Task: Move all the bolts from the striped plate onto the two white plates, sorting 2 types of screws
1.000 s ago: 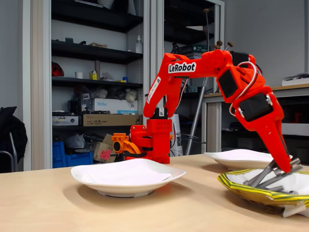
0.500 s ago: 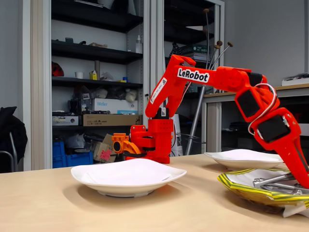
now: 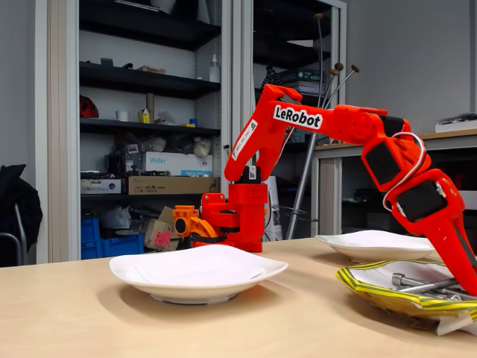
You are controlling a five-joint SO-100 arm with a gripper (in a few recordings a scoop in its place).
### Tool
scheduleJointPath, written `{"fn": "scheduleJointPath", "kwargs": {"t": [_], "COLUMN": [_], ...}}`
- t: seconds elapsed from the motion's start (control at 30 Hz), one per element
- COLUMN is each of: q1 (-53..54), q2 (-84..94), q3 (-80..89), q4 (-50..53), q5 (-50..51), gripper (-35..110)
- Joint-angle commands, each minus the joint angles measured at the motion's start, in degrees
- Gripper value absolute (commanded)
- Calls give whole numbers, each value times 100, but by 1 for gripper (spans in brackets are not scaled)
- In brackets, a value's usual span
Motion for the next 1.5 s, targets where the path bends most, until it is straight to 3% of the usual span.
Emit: {"fn": "scheduleJointPath", "kwargs": {"t": [0.0,0.53,0.73,1.03,1.47], "q1": [-185,-193,-35,105,272], "q2": [79,79,0,-202,97], "q3": [35,-97,-1046,-1380,-817], "q4": [272,439,1274,1503,2004], "q5": [-62,132,26,-387,-1397], "gripper": [6,0,0,12,7]}}
